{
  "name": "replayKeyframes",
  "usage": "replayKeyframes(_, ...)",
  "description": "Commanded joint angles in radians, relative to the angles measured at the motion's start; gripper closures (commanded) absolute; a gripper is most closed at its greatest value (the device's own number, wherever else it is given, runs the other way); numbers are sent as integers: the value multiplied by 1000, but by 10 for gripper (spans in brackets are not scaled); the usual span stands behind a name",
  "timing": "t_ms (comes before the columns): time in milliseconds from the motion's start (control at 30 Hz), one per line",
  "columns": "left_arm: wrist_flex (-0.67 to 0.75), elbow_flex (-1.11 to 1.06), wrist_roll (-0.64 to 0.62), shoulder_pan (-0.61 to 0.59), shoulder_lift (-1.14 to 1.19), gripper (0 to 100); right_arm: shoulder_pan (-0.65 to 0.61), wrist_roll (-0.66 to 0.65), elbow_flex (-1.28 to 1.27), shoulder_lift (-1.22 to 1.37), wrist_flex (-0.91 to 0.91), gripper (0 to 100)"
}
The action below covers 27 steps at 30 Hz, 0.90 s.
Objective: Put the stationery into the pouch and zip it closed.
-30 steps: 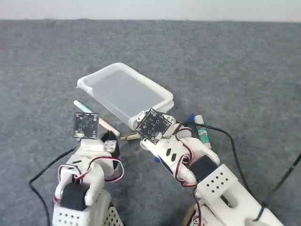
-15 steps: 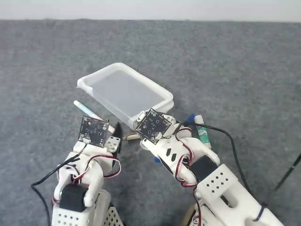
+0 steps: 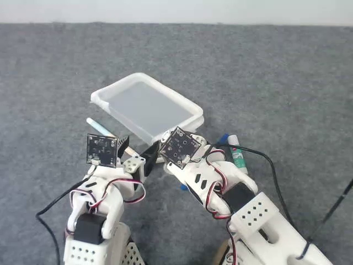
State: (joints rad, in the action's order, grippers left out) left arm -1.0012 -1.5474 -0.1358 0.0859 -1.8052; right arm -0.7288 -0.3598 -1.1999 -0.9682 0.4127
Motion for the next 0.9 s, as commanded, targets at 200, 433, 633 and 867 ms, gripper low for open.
replayKeyframes(200,137,-85,32,-5,-25,742,12,-2,17,-45,-15,993)
replayKeyframes(433,138,-111,38,-6,-25,743,12,-2,17,-45,-15,993)
replayKeyframes(633,152,-110,52,-49,-25,847,12,0,12,-84,-12,993)
replayKeyframes(867,198,-107,80,-124,-25,957,13,0,11,-160,48,993)
